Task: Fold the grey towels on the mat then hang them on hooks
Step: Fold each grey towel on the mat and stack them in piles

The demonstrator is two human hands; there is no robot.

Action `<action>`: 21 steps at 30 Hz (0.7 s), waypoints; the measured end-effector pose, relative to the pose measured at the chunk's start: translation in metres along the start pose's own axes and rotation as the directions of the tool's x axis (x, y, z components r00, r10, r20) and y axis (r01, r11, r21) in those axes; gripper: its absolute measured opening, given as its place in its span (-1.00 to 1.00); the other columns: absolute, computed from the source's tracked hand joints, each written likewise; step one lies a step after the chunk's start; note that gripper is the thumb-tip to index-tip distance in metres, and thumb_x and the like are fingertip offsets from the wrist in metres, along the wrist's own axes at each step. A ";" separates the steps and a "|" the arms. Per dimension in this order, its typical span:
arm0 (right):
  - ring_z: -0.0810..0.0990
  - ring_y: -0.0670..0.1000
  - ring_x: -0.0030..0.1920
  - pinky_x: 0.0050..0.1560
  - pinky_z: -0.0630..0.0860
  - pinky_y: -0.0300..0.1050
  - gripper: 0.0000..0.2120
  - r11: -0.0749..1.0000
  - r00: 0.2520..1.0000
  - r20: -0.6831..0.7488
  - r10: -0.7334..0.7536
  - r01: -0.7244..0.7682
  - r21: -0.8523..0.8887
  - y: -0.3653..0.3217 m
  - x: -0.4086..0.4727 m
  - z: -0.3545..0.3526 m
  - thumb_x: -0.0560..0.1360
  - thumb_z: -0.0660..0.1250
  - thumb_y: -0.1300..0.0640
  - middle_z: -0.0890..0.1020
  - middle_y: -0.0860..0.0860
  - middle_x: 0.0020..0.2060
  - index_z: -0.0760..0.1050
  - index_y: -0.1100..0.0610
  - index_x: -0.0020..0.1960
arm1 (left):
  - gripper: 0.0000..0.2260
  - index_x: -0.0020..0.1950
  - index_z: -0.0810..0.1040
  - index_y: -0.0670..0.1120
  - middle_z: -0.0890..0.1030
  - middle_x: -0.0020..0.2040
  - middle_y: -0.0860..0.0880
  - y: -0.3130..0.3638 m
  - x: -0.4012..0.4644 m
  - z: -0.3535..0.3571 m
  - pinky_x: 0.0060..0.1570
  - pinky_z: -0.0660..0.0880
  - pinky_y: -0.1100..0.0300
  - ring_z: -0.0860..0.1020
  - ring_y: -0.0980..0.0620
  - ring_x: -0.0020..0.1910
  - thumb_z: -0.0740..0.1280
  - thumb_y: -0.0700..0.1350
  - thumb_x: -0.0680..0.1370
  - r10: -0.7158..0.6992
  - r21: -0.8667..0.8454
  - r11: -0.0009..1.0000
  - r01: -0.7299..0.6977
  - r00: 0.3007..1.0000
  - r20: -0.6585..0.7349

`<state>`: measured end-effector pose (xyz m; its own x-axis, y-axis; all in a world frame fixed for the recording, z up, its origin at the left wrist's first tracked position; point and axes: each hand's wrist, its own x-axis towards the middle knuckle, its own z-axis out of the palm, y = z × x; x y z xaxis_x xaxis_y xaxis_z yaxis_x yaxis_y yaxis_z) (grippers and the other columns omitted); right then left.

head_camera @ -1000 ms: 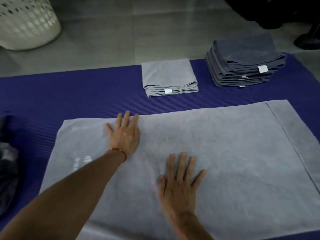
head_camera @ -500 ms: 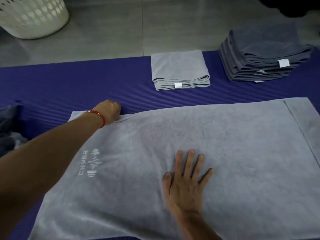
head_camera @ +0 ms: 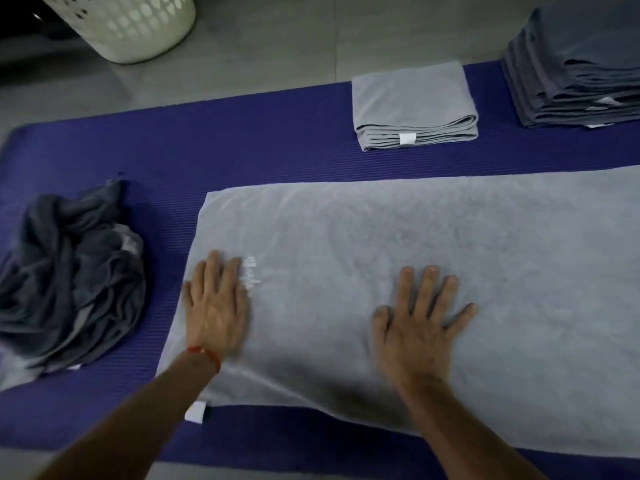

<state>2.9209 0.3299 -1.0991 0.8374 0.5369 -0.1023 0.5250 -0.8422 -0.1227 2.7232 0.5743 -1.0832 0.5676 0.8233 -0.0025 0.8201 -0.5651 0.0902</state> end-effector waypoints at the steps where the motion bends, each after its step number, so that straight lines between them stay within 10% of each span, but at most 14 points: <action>1: -0.10 0.39 0.60 0.41 -0.07 0.60 -0.29 1.000 1.000 0.011 0.002 -0.002 0.003 0.000 -0.001 0.000 0.58 0.03 -0.14 0.04 0.28 0.62 0.08 0.15 0.65 | -0.49 0.59 0.24 0.08 0.17 0.61 -0.11 -0.012 -0.035 0.001 0.45 0.18 -0.30 0.17 -0.22 0.55 0.01 0.13 0.64 -0.060 -0.001 0.998 0.060 0.998 0.031; 10: -0.07 0.40 0.60 0.37 -0.06 0.64 -0.34 0.995 0.995 0.005 -0.097 0.096 0.022 -0.013 -0.013 0.003 0.62 -0.04 -0.09 0.05 0.30 0.61 0.04 0.15 0.65 | -0.50 0.43 0.43 0.16 0.43 0.08 -0.13 -0.063 -0.125 -0.019 0.13 0.43 -0.17 0.43 -0.22 0.03 0.28 -0.25 0.56 -0.492 -0.257 0.833 0.490 0.868 0.062; 15: -0.03 0.29 0.62 0.44 -0.05 0.58 -0.35 0.760 0.758 0.072 -0.648 0.638 0.122 -0.065 -0.079 0.011 0.58 0.01 -0.14 0.08 0.13 0.64 0.14 -0.01 0.64 | -0.59 0.30 0.53 -0.03 0.62 -0.14 -0.07 -0.092 -0.110 -0.040 0.09 0.54 0.00 0.61 -0.17 -0.03 0.34 -0.32 0.50 -0.612 -0.486 0.615 0.621 0.765 0.202; 21: -0.30 0.12 0.62 0.50 -0.34 0.37 -0.34 0.710 0.671 0.238 -0.702 0.637 0.300 -0.071 -0.087 0.000 0.55 -0.11 -0.24 -0.10 -0.06 0.66 0.07 -0.13 0.64 | -0.93 -0.09 0.69 0.03 0.70 -0.16 0.05 -0.086 -0.095 -0.056 0.09 0.60 0.02 0.68 -0.03 -0.05 0.44 -0.11 0.47 -0.649 -0.485 0.558 0.674 0.718 0.252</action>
<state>2.8104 0.3425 -1.0819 0.1570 0.9634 -0.2174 0.8608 -0.2414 -0.4480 2.5946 0.5477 -1.0347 -0.1060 0.9444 -0.3113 0.8044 0.2655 0.5314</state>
